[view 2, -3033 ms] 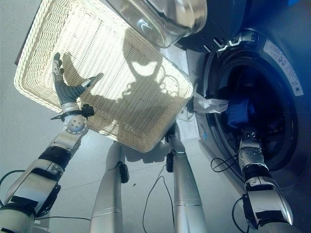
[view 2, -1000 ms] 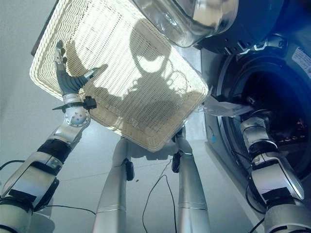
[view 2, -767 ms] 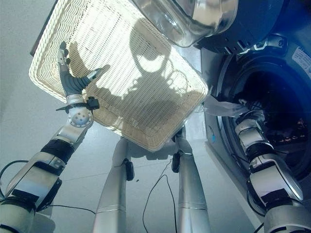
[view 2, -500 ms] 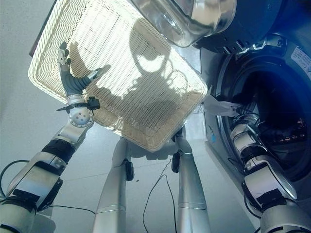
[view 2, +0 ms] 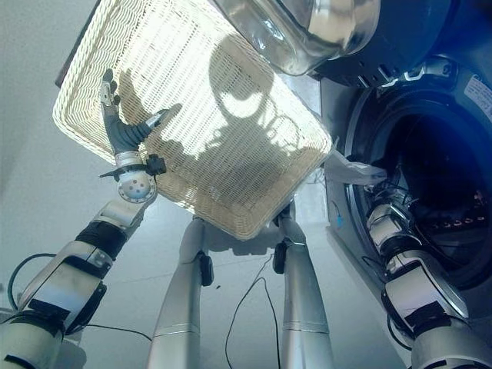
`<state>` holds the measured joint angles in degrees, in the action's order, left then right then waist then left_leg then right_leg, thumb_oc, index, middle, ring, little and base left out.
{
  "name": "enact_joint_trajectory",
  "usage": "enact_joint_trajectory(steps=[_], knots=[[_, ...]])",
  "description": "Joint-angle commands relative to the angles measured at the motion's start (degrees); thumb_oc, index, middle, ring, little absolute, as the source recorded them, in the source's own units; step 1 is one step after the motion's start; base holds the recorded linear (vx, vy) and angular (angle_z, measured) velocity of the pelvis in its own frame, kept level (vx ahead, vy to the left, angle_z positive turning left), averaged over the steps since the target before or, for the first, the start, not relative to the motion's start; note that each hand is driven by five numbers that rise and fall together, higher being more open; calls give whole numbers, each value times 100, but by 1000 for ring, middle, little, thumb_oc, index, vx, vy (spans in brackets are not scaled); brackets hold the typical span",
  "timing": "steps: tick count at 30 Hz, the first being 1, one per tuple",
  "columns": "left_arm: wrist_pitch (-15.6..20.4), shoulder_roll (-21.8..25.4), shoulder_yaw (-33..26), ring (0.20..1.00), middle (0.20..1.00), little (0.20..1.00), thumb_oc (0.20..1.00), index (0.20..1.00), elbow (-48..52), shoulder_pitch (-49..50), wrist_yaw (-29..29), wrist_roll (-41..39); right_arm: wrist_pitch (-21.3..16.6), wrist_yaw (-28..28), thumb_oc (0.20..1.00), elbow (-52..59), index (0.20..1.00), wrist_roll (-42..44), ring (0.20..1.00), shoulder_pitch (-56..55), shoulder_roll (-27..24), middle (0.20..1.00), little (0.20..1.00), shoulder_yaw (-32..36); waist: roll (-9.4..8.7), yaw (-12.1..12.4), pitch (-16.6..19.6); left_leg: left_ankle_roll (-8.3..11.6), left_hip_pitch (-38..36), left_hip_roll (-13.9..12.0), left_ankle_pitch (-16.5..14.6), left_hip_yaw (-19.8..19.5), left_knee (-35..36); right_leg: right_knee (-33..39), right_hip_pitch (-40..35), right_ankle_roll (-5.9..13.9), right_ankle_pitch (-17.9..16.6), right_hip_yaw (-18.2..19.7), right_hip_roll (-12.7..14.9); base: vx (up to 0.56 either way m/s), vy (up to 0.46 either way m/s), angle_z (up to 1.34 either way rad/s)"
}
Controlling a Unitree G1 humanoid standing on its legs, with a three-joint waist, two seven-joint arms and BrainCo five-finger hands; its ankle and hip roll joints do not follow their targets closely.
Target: Put the clothes into the washing machine.
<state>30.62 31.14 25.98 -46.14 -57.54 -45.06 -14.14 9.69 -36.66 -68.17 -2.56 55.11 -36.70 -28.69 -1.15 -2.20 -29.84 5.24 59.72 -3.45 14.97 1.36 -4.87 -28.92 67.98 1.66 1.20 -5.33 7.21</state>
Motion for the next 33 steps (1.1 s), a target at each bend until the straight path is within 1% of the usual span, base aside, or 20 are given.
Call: enact_joint_trajectory(steps=[1, 2, 3, 6, 8, 12, 13, 14, 15, 16, 23, 29, 33], knots=[[138, -208, -239, 1000, 1000, 1000, 1000, 1000, 83, -209, -122, 369, 352, 552, 1000, -415, 1000, 413, 1000, -280, 145, 1000, 1000, -133, 298, -72, 4, 122, 233, 168, -704, 259, -847, 1589, -401, 669, -1238, -95, -242, 0, 0, 0], [150, -219, -238, 1000, 1000, 1000, 1000, 1000, 74, -209, -121, 378, 359, 537, 1000, -428, 1000, 446, 1000, -259, 147, 1000, 1000, -125, 307, -66, 4, 123, 238, 169, -701, 255, -844, 1589, -393, 669, -1239, -94, -240, 0, 0, 0], [152, -265, -216, 1000, 1000, 1000, 1000, 1000, 84, -211, -139, 388, 447, 641, 1000, -469, 1000, 389, 1000, -129, 154, 1000, 1000, -114, 353, -42, 4, 126, 250, 177, -686, 246, -829, 1590, -374, 667, -1247, -91, -234, 0, 0, 0], [145, -317, -221, 1000, 1000, 1000, 1000, 1000, 105, -194, -170, 433, 472, 616, 1000, -475, 1000, 331, 1000, -73, 204, 1000, 1000, -112, 384, -26, 4, 128, 276, 189, -683, 233, -835, 1583, -344, 663, -1244, -80, -234, 0, 0, 0], [137, -352, -240, 1000, 1000, 1000, 1000, 1000, 137, -169, -179, 451, 625, 745, 1000, -458, 1000, 176, 1000, 6, 265, 1000, 1000, -160, 409, -1, 4, 130, 289, 192, -674, 226, -833, 1569, -336, 655, -1233, -95, -231, 0, 0, 0], [123, -387, -234, 1000, 1000, 1000, 1000, 1000, 149, -191, -176, 449, 747, 872, 1000, -487, 1000, 36, 1000, 92, 335, 1000, 1000, -290, 446, 31, 4, 132, 299, 202, -653, 228, -824, 1573, -340, 649, -1221, -112, -224, 0, 0, 0], [110, -391, -239, 1000, 1000, 1000, 1000, 1000, 155, -207, -174, 457, 796, 947, 940, -503, 940, -64, 940, 123, 352, 940, 940, -308, 449, 38, 4, 133, 305, 202, -651, 221, -817, 1580, -338, 649, -1220, -116, -224, 0, 0, 0], [132, -405, -236, 1000, 1000, 1000, 1000, 1000, 149, -201, -187, 469, 799, 1007, 545, -537, 545, -116, 545, 146, 376, 545, 545, -340, 458, 47, 4, 133, 320, 199, -642, 223, -815, 1573, -324, 647, -1224, -130, -219, 0, 0, 0], [134, -408, -234, 1000, 1000, 1000, 1000, 1000, 150, -202, -190, 467, 806, 996, 464, -539, 464, -97, 464, 152, 380, 464, 464, -354, 463, 48, 4, 134, 325, 199, -638, 224, -815, 1573, -319, 646, -1225, -131, -218, 0, 0, 0], [141, -416, -229, 1000, 1000, 1000, 1000, 1000, 150, -201, -195, 464, 819, 978, 200, -541, 200, -90, 200, 164, 387, 200, 200, -370, 471, 51, 4, 136, 329, 202, -634, 223, -818, 1576, -314, 643, -1229, -129, -216, 0, 0, 0], [131, -478, -229, 1000, 1000, 1000, 1000, 1000, 228, -185, -205, 496, 1047, 1209, 200, -605, 200, -562, 200, 318, 428, 200, 200, -524, 521, 84, 4, 136, 355, 224, -618, 214, -824, 1581, -293, 630, -1234, -128, -221, 2, 2, 1], [170, -486, -239, 1000, 1000, 1000, 1000, 1000, 257, -164, -203, 500, 1086, 1297, 200, -615, 200, -859, 200, 332, 420, 200, 200, -620, 524, 95, 4, 133, 389, 218, -599, 214, -832, 1566, -270, 623, -1230, -127, -227, 1, 1, 1], [161, -488, -225, 1000, 1000, 1000, 1000, 1000, 305, -150, -223, 515, 1113, 1301, 200, -636, 200, -849, 200, 294, 421, 200, 200, -668, 514, 105, 4, 130, 401, 220, -587, 217, -825, 1566, -274, 621, -1229, -135, -232, 0, 0, 0]])
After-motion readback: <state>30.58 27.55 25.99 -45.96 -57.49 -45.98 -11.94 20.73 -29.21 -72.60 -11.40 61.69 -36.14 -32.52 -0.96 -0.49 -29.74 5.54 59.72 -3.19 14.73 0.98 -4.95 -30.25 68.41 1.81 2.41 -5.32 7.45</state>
